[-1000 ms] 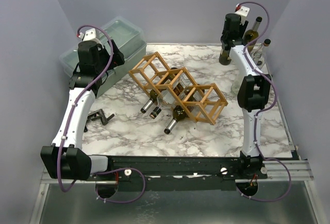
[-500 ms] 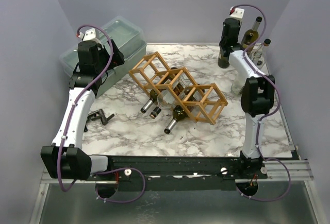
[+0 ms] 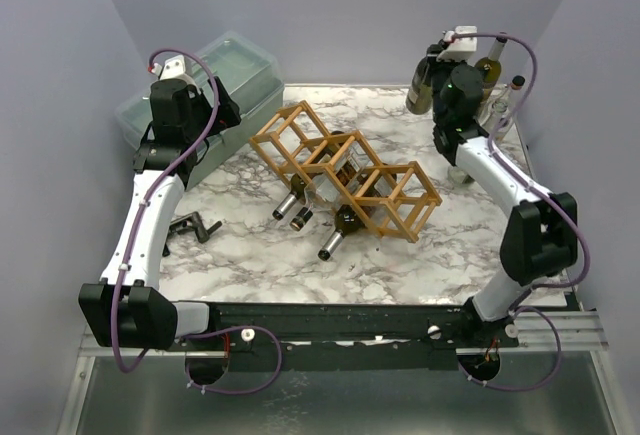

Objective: Put the wine bottle on the wine rack

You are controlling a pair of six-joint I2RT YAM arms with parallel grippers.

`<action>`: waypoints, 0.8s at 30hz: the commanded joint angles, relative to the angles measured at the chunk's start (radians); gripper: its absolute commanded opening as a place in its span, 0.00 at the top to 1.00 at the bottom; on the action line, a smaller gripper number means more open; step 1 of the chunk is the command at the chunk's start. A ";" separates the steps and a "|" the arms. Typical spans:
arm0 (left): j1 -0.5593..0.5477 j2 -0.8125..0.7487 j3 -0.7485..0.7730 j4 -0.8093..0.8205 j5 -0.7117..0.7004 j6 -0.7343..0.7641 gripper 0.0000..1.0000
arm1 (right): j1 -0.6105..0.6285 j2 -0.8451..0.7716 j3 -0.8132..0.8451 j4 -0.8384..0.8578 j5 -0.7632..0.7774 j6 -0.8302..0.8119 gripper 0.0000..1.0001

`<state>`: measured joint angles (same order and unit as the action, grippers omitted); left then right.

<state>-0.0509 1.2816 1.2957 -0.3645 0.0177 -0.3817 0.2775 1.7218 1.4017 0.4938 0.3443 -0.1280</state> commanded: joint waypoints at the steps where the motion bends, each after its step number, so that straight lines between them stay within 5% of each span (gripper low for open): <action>1: 0.008 -0.011 0.013 0.007 -0.005 -0.003 0.02 | -0.012 -0.179 -0.156 0.340 -0.192 0.071 0.99; 13: 0.008 -0.008 0.012 0.009 0.007 -0.008 0.02 | -0.012 -0.482 -0.399 0.553 -0.482 0.260 0.99; 24: 0.008 -0.012 0.009 0.012 -0.007 -0.004 0.02 | -0.012 -0.542 -0.338 0.611 -0.786 0.513 0.99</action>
<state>-0.0471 1.2816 1.2957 -0.3618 0.0177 -0.3824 0.2646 1.1946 0.9810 0.9260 -0.2405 0.2394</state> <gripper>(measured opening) 0.978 0.344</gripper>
